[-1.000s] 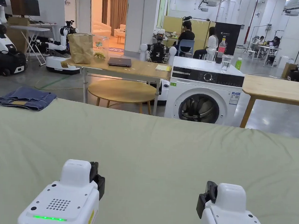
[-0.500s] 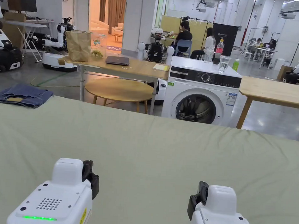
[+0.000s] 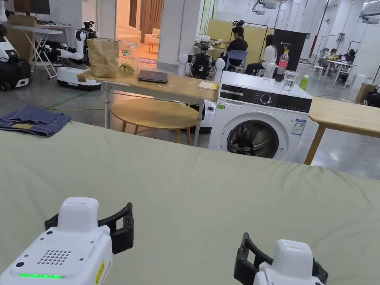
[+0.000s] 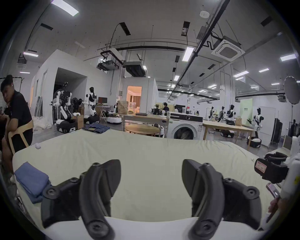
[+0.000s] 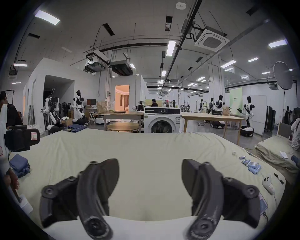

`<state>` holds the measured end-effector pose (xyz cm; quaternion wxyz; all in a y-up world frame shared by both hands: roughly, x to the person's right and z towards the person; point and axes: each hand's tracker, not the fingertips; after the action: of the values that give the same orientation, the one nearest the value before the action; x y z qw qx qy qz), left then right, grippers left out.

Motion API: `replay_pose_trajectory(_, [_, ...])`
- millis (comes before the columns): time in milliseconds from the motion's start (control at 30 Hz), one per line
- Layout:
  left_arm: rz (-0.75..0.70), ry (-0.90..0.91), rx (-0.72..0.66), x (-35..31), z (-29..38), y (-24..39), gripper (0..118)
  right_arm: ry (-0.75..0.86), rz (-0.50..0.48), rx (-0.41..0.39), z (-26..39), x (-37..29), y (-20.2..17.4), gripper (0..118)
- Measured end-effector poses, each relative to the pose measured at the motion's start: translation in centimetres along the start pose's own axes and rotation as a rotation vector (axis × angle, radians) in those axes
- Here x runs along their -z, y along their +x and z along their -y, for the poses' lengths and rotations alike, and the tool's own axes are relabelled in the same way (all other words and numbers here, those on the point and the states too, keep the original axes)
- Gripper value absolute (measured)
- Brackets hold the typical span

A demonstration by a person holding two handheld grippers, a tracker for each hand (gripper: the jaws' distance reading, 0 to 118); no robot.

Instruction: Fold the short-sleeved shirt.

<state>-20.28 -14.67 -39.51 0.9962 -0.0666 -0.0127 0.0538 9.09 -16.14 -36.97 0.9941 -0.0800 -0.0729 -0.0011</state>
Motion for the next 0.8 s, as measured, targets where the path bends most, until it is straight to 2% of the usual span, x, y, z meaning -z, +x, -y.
replay_pose_trajectory(133, [0.022, 0.019, -0.061, 0.1, 0.1, -1.0, 85, 0.003, 0.018, 0.015, -0.1, 0.3, 0.2, 100])
replay_pose_trajectory(333, [0.086, 0.022, -0.036, 0.5, 0.3, -1.4, 85, 0.014, 0.028, -0.013, -0.3, 0.4, 0.0, 100])
replay_pose_trajectory(500, [0.057, 0.057, 0.066, 0.2, 0.5, -0.3, 85, 0.018, -0.006, -0.021, -0.6, 0.4, -0.2, 100])
replay_pose_trajectory(667, [0.051, 0.042, 0.03, 0.5, -0.1, -0.7, 87, 0.027, -0.059, 0.008, -0.5, 0.4, -0.1, 100])
replay_pose_trajectory(800, [0.033, 0.036, 0.042, 0.7, -0.3, -0.7, 89, 0.005, 0.014, 0.012, -0.7, 1.0, -0.4, 100])
